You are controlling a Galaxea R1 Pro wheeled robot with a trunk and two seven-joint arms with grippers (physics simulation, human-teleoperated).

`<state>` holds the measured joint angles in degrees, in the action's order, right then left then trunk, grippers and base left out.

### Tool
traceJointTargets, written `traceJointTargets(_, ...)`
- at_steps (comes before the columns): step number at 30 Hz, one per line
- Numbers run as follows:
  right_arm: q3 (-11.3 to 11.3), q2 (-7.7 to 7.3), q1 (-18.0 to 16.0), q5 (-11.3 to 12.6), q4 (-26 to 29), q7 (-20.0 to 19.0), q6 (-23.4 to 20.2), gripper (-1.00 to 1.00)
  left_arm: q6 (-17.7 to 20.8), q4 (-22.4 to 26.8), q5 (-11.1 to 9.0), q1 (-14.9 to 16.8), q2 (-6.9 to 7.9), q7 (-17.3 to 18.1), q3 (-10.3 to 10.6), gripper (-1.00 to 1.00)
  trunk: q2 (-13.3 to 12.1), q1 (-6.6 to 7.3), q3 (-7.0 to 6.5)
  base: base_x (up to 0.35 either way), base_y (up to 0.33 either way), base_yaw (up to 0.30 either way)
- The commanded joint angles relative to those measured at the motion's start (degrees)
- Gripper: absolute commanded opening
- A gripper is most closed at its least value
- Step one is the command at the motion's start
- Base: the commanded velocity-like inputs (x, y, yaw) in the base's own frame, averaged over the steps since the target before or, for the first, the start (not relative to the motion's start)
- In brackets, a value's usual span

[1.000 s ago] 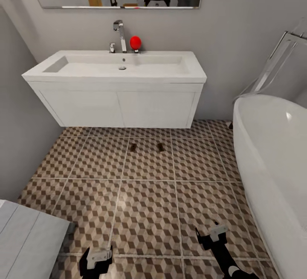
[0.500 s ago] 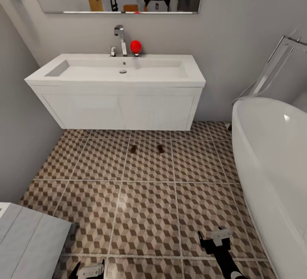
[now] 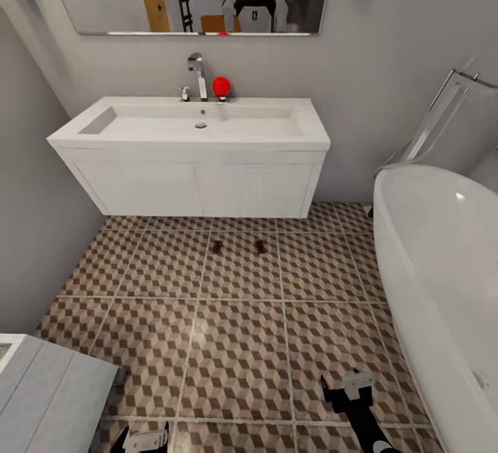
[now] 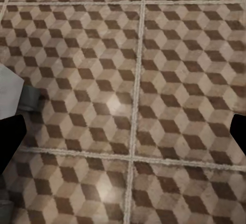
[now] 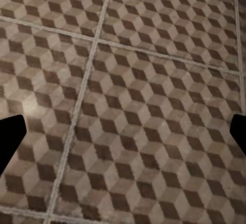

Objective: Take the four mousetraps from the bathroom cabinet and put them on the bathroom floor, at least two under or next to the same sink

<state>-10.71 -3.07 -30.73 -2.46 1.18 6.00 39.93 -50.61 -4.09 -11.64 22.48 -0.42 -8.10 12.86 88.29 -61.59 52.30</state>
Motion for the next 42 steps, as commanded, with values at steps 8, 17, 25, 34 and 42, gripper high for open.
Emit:
traceJointTargets(8, -0.5, 0.00, 0.0, -0.3, 0.0, 0.6, 0.1, 1.00, -0.2, -0.2, -0.2, 0.1, -0.09, -0.3, 0.5, 1.00, -3.2, 1.77, -2.11, 0.000, 0.000, 0.000)
traceJointTargets(17, -0.5, 0.01, 0.0, -0.3, 0.0, 0.6, 0.1, 1.00, -0.2, -0.2, -0.2, 0.1, -0.11, -0.3, 0.5, 1.00, -6.8, 3.74, -4.54, 0.000, 0.000, 0.000)
traceJointTargets(25, -0.5, 0.08, 0.0, -0.3, 0.0, 0.6, 0.1, 1.00, -0.2, -0.2, -0.2, 0.0, -0.11, -0.3, 0.5, 1.00, -10.0, 5.50, -6.72, 0.000, 0.000, 0.000)
traceJointTargets(34, -0.5, 0.13, 0.0, -0.3, 0.0, 0.6, 0.1, 1.00, -0.1, -0.2, -0.2, 0.0, -0.19, -0.3, 0.5, 1.00, -13.6, 7.48, -9.16, 0.000, 0.000, 0.000)
traceJointTargets(42, -0.5, 0.19, 0.0, -0.3, 0.0, 0.6, 0.1, 1.00, -0.1, -0.2, -0.2, 0.0, -0.20, -0.3, 0.5, 1.00, -16.8, 9.23, -11.34, 0.000, 0.000, 0.000)
